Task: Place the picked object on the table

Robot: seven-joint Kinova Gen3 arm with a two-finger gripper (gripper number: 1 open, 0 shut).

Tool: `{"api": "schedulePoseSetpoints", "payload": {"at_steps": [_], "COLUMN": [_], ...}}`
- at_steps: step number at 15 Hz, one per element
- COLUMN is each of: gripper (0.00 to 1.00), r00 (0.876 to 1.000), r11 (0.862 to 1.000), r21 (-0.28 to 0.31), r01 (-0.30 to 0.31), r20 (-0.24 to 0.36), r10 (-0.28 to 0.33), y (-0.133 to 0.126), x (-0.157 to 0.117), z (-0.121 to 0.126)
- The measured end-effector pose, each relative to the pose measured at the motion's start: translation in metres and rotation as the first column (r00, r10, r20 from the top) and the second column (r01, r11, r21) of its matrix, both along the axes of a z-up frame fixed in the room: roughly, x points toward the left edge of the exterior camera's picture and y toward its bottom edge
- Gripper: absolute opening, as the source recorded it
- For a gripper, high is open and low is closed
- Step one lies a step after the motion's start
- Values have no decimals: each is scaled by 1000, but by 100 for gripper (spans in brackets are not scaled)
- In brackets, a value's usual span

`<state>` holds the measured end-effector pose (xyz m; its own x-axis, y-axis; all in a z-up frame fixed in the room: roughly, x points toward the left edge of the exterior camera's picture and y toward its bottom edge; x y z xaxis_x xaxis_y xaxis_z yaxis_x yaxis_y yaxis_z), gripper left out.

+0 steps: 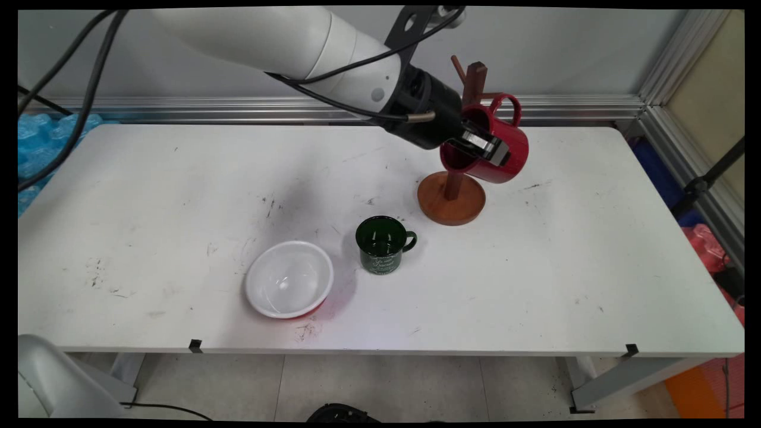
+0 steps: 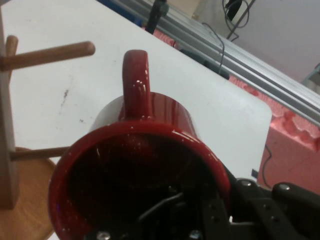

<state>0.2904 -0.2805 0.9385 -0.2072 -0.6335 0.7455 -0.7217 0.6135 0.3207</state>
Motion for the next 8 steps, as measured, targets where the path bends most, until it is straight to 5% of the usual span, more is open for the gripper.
{"api": "schedulePoseSetpoints", "payload": {"at_steps": [8], "gripper": [0], "r00": [995], "r11": [999], "r21": [-22], "r01": [32], "r20": [94], "r10": [-29], "y": [16], "x": [29], "z": [8]}}
